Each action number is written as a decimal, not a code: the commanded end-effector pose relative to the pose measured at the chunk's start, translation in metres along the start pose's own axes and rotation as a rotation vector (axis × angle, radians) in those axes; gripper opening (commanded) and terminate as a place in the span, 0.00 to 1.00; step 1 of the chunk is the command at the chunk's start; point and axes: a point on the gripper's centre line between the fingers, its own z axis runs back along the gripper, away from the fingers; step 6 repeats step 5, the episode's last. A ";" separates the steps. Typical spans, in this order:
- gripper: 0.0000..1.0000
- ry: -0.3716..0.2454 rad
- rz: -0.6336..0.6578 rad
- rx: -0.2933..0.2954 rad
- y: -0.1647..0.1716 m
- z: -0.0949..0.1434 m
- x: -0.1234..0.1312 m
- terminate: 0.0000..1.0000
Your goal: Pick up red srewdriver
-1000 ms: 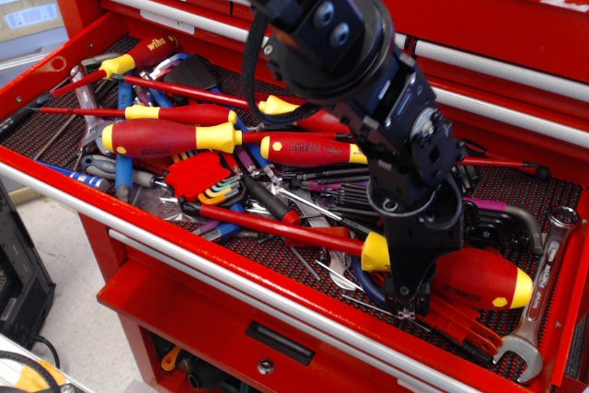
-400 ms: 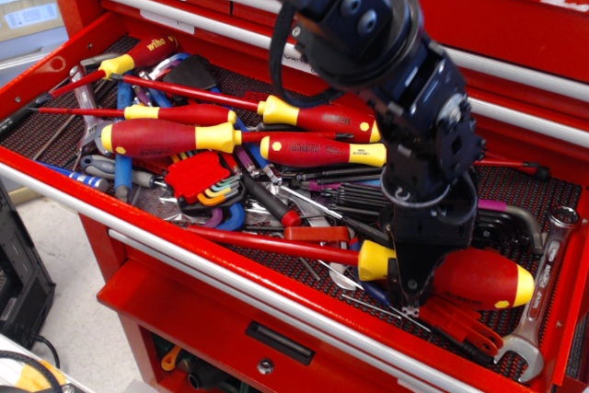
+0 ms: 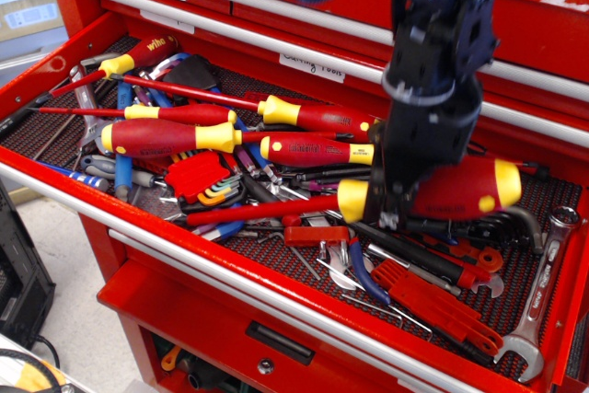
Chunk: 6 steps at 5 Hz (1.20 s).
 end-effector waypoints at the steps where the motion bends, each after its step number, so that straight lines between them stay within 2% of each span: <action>1: 0.00 0.116 -0.100 0.046 0.034 0.089 -0.016 0.00; 2: 0.00 0.188 -0.115 0.047 0.040 0.124 -0.023 0.00; 3: 0.00 0.268 -0.113 0.090 0.036 0.151 -0.023 0.00; 4: 0.00 0.286 -0.109 0.077 0.041 0.171 -0.035 0.00; 5: 0.00 0.309 -0.094 0.114 0.043 0.188 -0.038 1.00; 6: 0.00 0.309 -0.094 0.114 0.043 0.188 -0.038 1.00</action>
